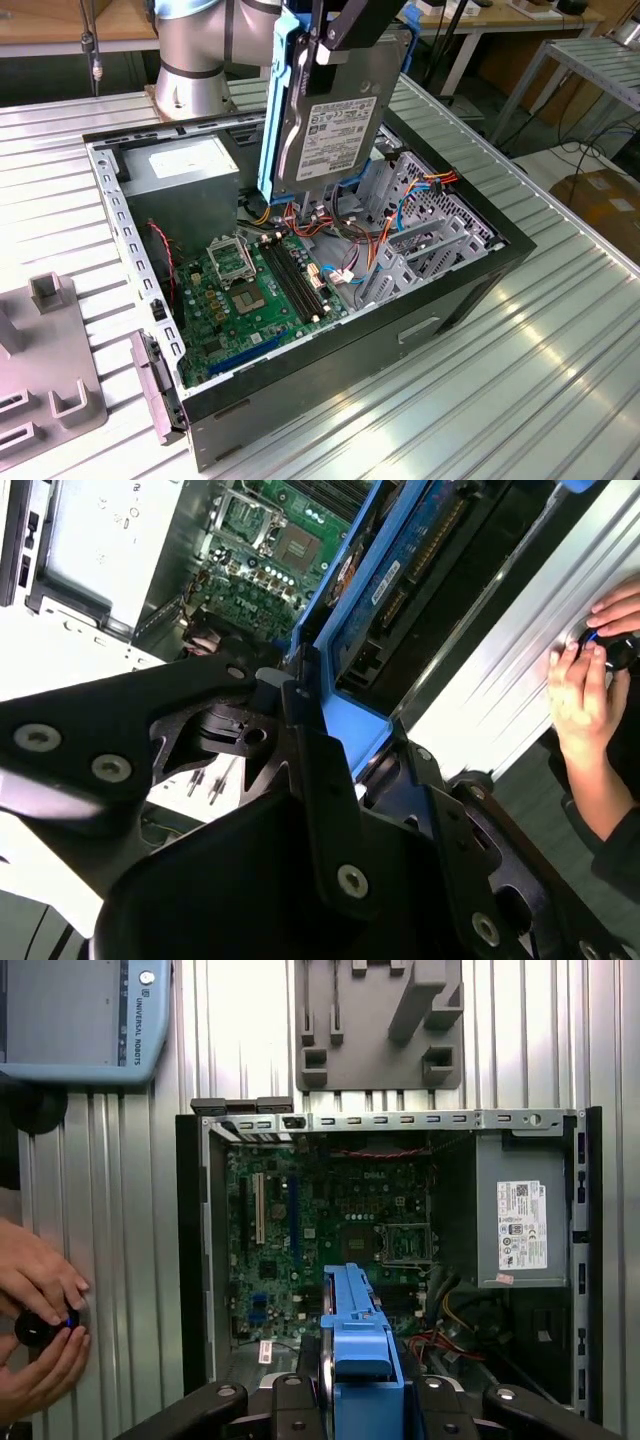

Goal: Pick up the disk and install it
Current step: 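Insert the disk into the insertion slot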

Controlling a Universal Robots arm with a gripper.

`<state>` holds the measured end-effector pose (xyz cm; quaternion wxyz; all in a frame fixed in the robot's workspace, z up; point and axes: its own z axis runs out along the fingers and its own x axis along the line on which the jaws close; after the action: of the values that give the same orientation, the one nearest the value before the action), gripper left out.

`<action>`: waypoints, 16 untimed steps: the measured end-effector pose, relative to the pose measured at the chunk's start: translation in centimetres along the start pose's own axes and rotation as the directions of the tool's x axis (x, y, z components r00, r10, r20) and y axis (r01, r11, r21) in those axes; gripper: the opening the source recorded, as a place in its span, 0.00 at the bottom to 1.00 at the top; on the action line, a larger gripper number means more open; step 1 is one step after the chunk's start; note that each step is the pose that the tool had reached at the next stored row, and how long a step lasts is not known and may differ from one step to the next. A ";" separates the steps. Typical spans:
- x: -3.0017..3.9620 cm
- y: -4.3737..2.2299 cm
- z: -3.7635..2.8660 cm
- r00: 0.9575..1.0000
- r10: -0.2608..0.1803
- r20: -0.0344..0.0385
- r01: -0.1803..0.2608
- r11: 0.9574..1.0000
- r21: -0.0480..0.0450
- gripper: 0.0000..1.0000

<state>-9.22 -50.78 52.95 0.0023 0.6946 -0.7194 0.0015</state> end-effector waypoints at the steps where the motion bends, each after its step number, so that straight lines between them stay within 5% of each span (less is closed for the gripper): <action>1: 0.06 -0.15 0.01 1.000 0.001 0.000 -0.001 1.000 0.000 0.37; 10: 0.05 -2.28 0.12 1.000 0.001 0.000 -0.001 1.000 0.000 0.37; 16: 0.18 -2.82 0.16 1.000 0.001 0.000 -0.001 1.000 0.000 0.37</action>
<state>-6.41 -51.06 52.78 0.0024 0.6941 -0.7198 0.0016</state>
